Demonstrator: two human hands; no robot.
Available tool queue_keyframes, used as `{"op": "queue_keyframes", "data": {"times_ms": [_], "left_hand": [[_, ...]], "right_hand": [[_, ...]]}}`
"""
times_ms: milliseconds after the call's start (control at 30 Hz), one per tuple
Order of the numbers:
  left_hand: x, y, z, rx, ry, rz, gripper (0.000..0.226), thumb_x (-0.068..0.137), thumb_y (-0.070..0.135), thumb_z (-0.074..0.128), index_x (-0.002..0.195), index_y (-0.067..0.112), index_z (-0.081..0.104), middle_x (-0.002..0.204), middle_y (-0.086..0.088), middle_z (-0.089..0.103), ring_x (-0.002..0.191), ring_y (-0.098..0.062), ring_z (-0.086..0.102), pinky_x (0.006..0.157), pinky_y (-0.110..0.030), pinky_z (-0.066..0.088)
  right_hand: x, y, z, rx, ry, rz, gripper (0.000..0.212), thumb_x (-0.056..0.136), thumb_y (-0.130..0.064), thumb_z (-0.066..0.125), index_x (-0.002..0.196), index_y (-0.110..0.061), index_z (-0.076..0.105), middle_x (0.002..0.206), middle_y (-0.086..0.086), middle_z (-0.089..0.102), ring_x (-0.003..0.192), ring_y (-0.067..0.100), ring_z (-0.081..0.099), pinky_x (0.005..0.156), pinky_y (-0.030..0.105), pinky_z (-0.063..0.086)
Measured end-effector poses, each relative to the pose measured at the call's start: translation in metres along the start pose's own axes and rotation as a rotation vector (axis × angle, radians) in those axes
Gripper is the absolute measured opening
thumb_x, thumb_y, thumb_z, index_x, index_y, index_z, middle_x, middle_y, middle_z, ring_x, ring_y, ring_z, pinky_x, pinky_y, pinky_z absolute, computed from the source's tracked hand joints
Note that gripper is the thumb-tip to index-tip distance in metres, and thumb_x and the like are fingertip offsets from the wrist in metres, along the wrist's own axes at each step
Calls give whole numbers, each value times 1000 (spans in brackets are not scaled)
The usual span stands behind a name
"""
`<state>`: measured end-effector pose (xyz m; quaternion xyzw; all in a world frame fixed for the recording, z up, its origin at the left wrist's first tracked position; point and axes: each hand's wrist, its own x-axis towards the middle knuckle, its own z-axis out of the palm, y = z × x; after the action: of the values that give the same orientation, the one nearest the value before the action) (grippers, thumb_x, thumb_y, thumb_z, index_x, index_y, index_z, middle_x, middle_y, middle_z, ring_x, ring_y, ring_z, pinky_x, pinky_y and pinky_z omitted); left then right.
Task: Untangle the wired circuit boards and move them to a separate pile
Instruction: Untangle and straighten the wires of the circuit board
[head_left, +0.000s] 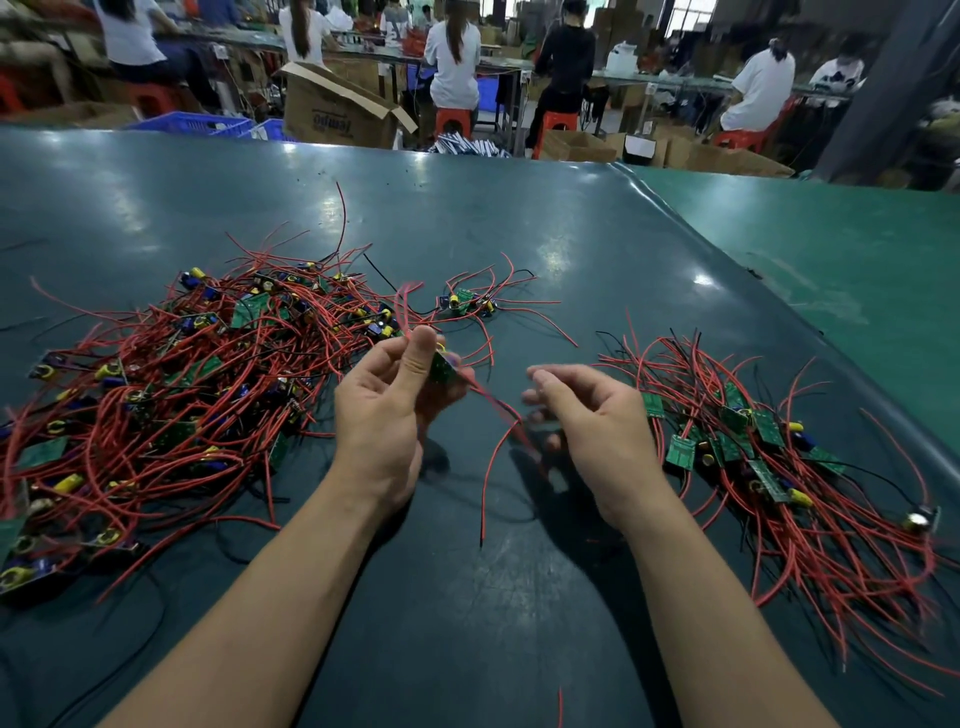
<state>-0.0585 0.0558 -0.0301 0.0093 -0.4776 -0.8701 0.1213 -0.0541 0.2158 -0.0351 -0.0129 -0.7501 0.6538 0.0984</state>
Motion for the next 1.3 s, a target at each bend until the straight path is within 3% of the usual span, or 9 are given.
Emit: {"op": "queue_keyframes", "data": {"times_ms": [67,167,333,400,500,700,833,1067,1300], "left_hand": [[-4,1,2,-12,-108,-124,23,74,33,65,75,12,74,60,0,63,45,-9,55,45,-19,47],[-10,-2,4,84,-283,-240,27,74,33,67,81,8,74,60,-4,61,35,-6,42,35,-14,33],[-14,-6,0,276,-415,-306,27,65,37,75,77,12,76,73,-11,61,50,-16,49,43,-19,34],[-16,-9,-1,295,-466,-304,30,70,37,73,81,10,77,72,-8,68,49,-13,54,46,-20,40],[-17,-10,1,299,-465,-299,31,74,36,70,82,6,75,63,-4,61,45,-10,50,43,-19,40],[-17,-10,-1,326,-436,-291,28,89,18,61,66,8,73,53,-3,61,39,-9,49,40,-14,34],[-17,-7,-1,324,-461,-306,26,76,30,67,71,7,76,68,-21,64,53,-24,52,58,-29,41],[-20,-5,1,430,-452,-266,30,73,36,68,74,8,77,79,-51,48,71,-37,43,57,-31,35],[-20,-5,0,526,-526,-223,26,80,33,67,70,12,78,57,-10,35,49,-17,26,48,-26,18]], "right_hand": [[-5,-5,6,200,-128,147,16,93,-27,63,86,-17,73,73,0,69,50,10,54,40,19,35],[-12,-8,16,336,-306,238,32,85,-46,59,87,-19,76,77,2,63,56,12,50,45,19,33],[-9,-8,10,403,-255,197,15,89,-24,65,92,-15,77,67,-1,57,49,6,36,39,14,26],[-8,-7,7,390,-261,211,14,89,-21,65,86,-12,77,67,0,63,50,5,45,42,13,33],[-6,-7,5,412,-277,206,21,91,-16,63,76,-12,77,69,-2,71,57,1,62,49,11,42],[-10,-7,8,313,-289,141,21,96,-10,57,86,-14,75,64,-4,64,55,-1,56,43,9,36],[-9,-8,10,304,-212,139,17,96,-9,57,93,-13,74,58,-5,58,48,3,49,41,10,35],[-4,-2,6,242,-146,116,21,99,-18,54,93,-18,74,66,-2,53,52,13,41,40,18,27],[3,3,0,188,87,39,23,94,-9,62,103,-28,70,55,-1,50,43,10,39,39,19,30]]}}
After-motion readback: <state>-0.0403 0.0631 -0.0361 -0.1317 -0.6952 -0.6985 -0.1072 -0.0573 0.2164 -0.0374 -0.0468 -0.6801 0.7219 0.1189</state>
